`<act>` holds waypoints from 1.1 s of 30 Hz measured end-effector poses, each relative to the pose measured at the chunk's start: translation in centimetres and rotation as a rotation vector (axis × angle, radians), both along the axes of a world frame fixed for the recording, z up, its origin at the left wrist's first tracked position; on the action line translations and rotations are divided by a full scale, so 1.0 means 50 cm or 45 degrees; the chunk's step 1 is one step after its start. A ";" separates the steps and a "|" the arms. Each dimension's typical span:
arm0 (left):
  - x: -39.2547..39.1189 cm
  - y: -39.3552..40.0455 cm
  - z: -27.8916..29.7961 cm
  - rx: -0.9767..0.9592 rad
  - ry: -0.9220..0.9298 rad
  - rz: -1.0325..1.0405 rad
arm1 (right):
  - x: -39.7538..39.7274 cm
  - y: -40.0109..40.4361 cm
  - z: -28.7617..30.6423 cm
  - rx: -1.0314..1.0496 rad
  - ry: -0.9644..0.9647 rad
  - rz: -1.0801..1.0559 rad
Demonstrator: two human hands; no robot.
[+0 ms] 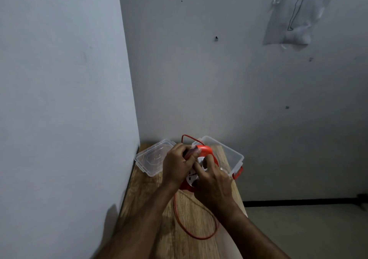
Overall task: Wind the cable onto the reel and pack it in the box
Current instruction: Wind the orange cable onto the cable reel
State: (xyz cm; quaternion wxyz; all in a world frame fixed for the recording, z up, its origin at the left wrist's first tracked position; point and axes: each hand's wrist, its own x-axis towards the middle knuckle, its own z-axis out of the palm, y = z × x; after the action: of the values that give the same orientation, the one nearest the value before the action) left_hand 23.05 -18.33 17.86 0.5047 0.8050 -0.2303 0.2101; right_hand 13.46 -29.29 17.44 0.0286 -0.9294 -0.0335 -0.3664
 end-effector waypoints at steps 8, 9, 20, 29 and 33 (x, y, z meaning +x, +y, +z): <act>0.006 0.002 0.013 0.019 -0.042 0.030 | 0.022 0.000 -0.005 0.380 -0.033 0.041; 0.006 0.002 0.014 0.018 -0.048 0.035 | 0.022 0.004 -0.004 0.460 -0.033 0.032; -0.015 -0.018 0.011 0.057 -0.099 0.075 | 0.030 0.076 0.029 2.056 -0.095 -0.559; -0.013 -0.012 0.008 0.137 -0.181 0.053 | 0.057 0.074 0.054 3.274 -0.102 -0.276; 0.004 -0.001 0.000 0.060 -0.109 0.081 | 0.026 0.063 0.043 2.897 0.044 -0.257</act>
State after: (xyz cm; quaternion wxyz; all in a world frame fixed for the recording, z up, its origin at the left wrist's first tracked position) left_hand 23.25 -18.37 17.87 0.4683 0.8139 -0.2310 0.2546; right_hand 14.78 -26.12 19.58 0.8248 -0.3680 0.3932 -0.1720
